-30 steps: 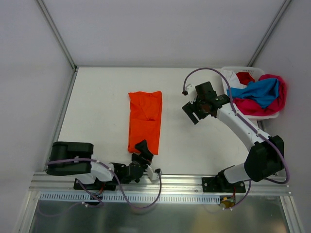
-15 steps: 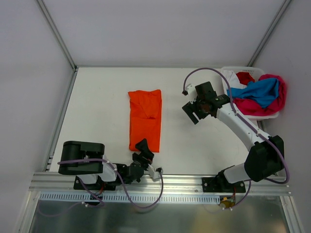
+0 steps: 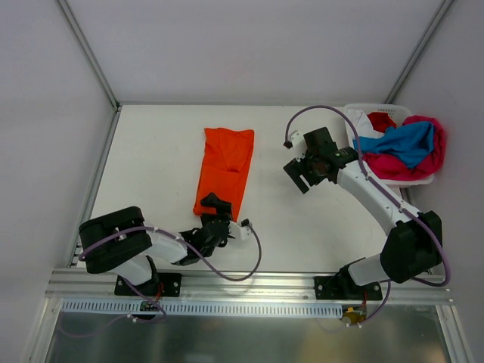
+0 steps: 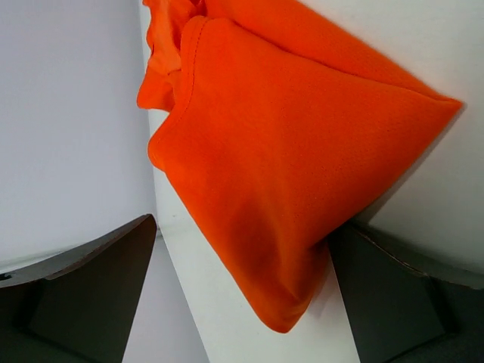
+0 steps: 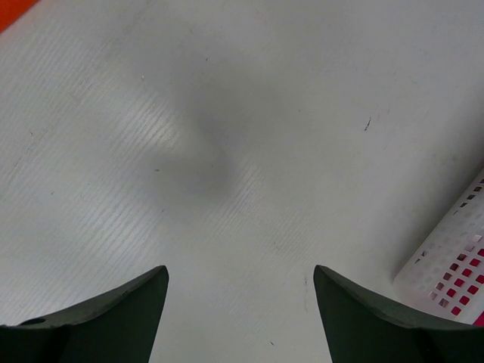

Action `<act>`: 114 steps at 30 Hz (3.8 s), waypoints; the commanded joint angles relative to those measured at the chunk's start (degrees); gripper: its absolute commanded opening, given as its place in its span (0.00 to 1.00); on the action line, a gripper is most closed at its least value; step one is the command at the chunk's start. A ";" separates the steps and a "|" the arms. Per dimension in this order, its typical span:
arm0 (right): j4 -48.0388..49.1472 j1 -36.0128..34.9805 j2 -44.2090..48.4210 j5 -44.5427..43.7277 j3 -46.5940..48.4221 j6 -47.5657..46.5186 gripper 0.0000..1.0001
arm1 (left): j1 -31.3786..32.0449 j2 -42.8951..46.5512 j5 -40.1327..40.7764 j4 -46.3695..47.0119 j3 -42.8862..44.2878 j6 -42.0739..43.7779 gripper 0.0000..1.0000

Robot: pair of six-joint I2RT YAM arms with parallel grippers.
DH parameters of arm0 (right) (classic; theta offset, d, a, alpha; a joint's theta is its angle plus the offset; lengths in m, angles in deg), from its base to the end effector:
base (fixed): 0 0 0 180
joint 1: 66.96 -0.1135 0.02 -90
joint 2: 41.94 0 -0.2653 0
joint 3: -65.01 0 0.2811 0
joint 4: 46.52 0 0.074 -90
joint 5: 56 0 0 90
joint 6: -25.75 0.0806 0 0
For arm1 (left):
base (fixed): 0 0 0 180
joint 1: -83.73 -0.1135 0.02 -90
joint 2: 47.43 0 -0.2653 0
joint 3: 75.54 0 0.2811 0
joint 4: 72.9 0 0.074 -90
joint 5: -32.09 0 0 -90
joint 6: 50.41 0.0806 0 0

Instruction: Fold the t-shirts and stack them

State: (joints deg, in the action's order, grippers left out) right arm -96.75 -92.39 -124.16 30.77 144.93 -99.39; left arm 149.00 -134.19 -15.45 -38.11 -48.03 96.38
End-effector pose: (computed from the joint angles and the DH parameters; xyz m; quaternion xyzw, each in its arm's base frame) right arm 0.3261 0.1500 0.2425 -0.4696 0.8220 -0.0538 0.3177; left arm 0.1625 -0.2227 0.0815 0.5908 0.5511 0.2663 0.5257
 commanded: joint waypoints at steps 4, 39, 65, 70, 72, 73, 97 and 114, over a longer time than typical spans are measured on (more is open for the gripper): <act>0.73 -0.06 1.62 -0.20 1.49 0.42 0.82 | -7.43 -6.21 -11.50 -13.36 3.27 -1.87 0.99; 1.35 0.65 1.62 -0.91 0.79 -0.20 0.82 | -3.40 -8.06 -53.69 -92.27 41.75 -19.18 0.00; 1.52 1.35 2.85 -1.70 0.61 -0.11 0.82 | -11.57 -9.66 -43.19 -109.35 76.93 -14.09 0.00; 1.61 1.44 2.76 -2.31 0.70 0.07 0.82 | -13.33 -6.33 -37.46 -99.09 73.69 -11.97 0.00; 1.61 1.44 2.85 -2.23 0.70 0.07 0.82 | -13.60 -5.35 -34.57 -95.38 71.15 -10.83 0.00; 1.61 1.52 2.85 -2.23 0.52 0.07 0.82 | -13.60 -4.30 -33.24 -93.28 70.00 -10.48 0.00; 2.31 2.23 3.03 -5.65 0.26 0.59 0.82 | -20.19 -7.54 -24.62 -73.57 76.66 -2.92 0.00; 2.40 2.58 2.59 -4.95 0.43 0.86 0.83 | -11.05 -6.75 -41.83 -108.36 84.74 -13.55 0.00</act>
State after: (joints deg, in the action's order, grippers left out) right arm -95.42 -90.18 -123.33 25.86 144.93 -99.23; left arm 135.91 -141.80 -51.58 -136.03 32.49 87.14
